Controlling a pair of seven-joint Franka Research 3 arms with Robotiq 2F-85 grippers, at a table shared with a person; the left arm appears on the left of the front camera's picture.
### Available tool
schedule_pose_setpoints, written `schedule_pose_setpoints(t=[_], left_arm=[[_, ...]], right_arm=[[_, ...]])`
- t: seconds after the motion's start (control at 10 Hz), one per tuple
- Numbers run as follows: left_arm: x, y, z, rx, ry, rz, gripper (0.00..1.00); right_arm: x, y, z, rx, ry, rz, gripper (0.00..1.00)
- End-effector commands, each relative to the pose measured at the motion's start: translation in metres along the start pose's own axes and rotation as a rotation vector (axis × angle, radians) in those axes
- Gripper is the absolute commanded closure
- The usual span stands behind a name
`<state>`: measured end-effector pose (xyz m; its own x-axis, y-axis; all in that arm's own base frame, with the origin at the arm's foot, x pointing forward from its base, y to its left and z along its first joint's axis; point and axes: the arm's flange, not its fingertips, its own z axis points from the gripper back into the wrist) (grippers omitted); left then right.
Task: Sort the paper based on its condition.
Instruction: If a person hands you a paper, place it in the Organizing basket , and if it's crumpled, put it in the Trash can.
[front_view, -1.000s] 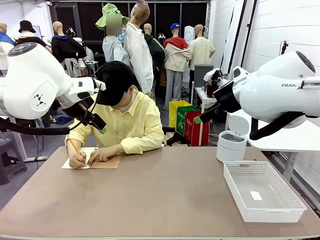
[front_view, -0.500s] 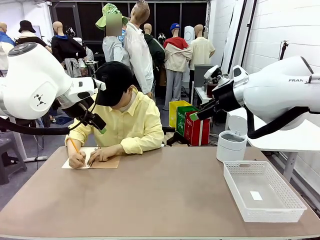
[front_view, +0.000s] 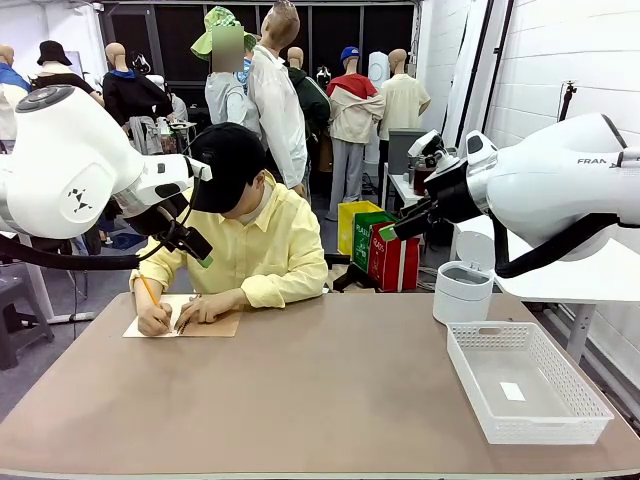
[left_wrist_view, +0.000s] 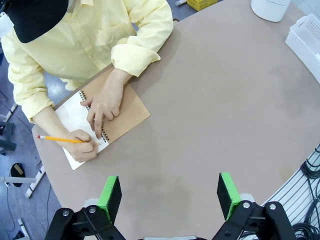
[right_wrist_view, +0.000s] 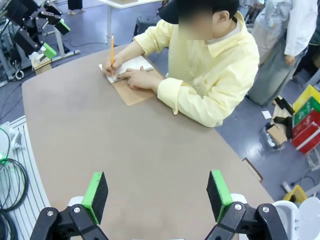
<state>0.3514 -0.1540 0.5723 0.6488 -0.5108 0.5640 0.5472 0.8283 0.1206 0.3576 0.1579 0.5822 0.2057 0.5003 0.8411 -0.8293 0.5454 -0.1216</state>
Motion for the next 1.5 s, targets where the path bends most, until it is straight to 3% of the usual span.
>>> schedule_pose_setpoints(t=[0.0, 1.4], left_arm=[[0.0001, 0.0005, 0.0005, 0.002, -0.001, -0.001, 0.0], [0.0001, 0.0005, 0.0005, 0.002, -0.001, -0.001, 0.0]], right_arm=[[0.0002, 0.0009, -0.0004, 0.003, 0.005, 0.001, 0.0], [0.0002, 0.0009, -0.0004, 0.003, 0.005, 0.001, 0.0]])
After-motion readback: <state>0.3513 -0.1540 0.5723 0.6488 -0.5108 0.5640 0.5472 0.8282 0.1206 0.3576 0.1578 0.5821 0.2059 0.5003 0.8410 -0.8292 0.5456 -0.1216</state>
